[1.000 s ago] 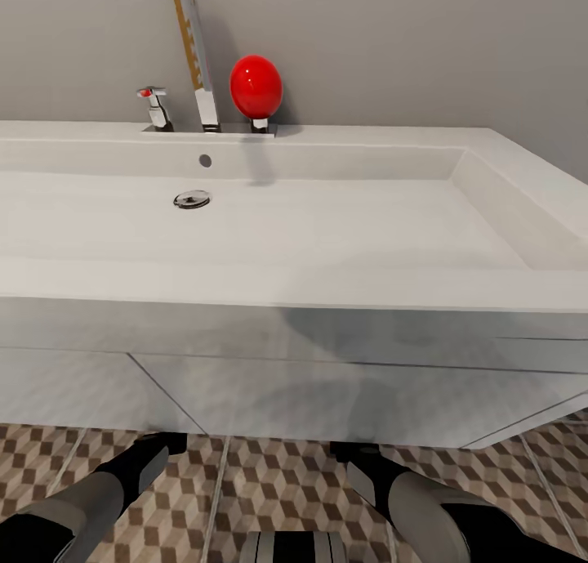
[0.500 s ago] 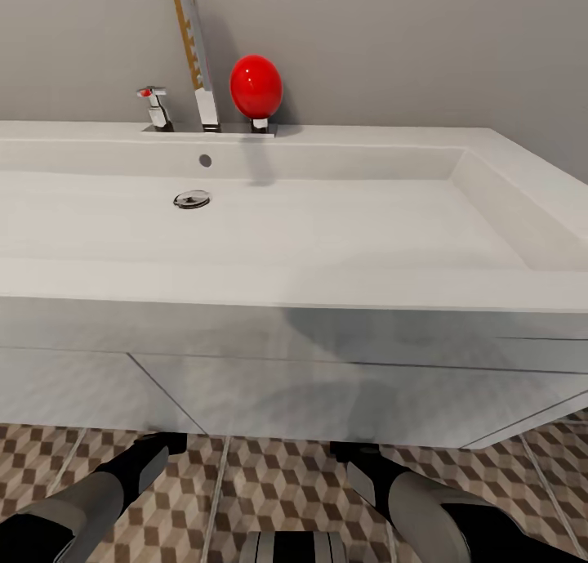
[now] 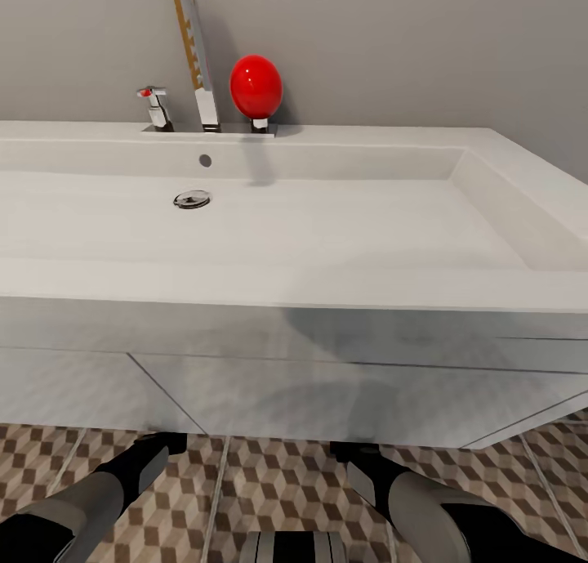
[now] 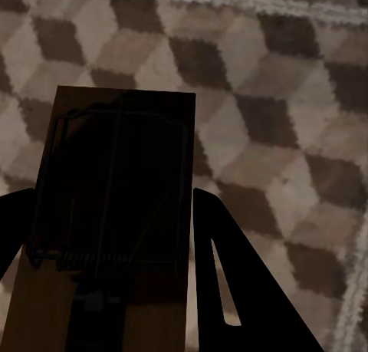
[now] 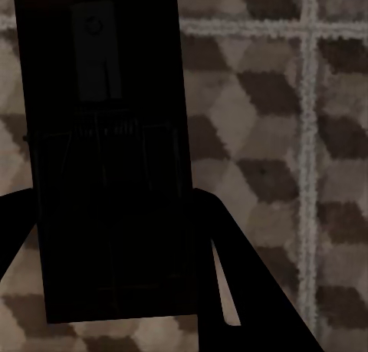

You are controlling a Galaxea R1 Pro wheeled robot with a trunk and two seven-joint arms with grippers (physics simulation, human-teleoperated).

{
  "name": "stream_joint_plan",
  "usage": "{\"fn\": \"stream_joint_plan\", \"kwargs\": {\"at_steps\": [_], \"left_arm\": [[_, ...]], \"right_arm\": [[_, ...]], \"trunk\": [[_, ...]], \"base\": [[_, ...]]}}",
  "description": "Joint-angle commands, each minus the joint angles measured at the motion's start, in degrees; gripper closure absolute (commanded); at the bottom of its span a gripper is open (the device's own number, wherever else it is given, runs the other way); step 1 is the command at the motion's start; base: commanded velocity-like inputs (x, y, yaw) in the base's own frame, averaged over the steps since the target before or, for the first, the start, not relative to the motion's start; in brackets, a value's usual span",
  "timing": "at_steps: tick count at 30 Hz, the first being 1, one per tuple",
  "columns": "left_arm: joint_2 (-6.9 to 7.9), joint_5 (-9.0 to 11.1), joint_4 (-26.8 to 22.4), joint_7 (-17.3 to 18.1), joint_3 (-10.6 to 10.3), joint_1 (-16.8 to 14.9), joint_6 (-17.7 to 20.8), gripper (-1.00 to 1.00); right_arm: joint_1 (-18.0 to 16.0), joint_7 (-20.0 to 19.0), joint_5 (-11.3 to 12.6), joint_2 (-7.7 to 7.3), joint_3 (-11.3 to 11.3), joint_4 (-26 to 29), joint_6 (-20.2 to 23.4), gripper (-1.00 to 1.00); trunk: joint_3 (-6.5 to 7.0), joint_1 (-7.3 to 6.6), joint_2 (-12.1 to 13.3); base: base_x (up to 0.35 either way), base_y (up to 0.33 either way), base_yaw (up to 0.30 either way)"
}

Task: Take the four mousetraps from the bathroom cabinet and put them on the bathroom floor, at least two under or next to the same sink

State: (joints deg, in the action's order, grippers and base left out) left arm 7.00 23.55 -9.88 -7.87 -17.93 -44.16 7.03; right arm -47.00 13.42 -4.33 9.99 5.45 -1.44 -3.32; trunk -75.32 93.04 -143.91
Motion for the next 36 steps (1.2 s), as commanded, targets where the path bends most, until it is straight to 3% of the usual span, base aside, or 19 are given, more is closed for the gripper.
{"fn": "stream_joint_plan", "kwargs": {"at_steps": [1,5,10,19,23,36], "left_arm": [[0.04,0.36,-1.45,-0.31,-0.26,-0.8,0.36,1.0],[0.04,0.36,-1.45,-0.31,-0.26,-0.82,0.36,1.0],[0.04,0.39,-1.45,-0.31,-0.26,-0.83,0.36,1.0],[0.04,0.43,-1.45,-0.31,-0.26,-0.8,0.36,1.0],[0.04,0.44,-1.45,-0.31,-0.26,-0.8,0.36,1.0],[0.04,0.45,-1.45,-0.31,-0.26,-0.8,0.36,1.0]], "right_arm": [[-0.11,0.2,-0.33,0.01,0.44,4.87,-0.37,1.0],[-0.11,0.2,-0.33,0.01,0.44,4.87,-0.37,1.0],[-0.11,0.2,-0.33,0.01,0.44,4.87,-0.37,1.0],[-0.11,0.2,-0.33,0.01,0.44,4.87,-0.37,1.0],[-0.11,0.2,-0.33,0.01,0.44,4.87,-0.37,1.0],[-0.11,0.2,-0.34,0.01,0.44,4.87,-0.45,1.0]], "trunk": [[-0.02,-0.03,-0.02],[-0.02,-0.03,-0.02],[-1.13,0.1,-0.09],[-1.13,0.1,-0.09],[-2.01,0.21,-0.14],[-2.01,0.21,-0.14]], "base": [[0.0,0.0,0.0],[0.0,0.0,0.0],[0.0,0.0,0.0],[0.0,0.0,0.0],[0.0,0.0,0.0],[0.0,0.0,0.0]]}}
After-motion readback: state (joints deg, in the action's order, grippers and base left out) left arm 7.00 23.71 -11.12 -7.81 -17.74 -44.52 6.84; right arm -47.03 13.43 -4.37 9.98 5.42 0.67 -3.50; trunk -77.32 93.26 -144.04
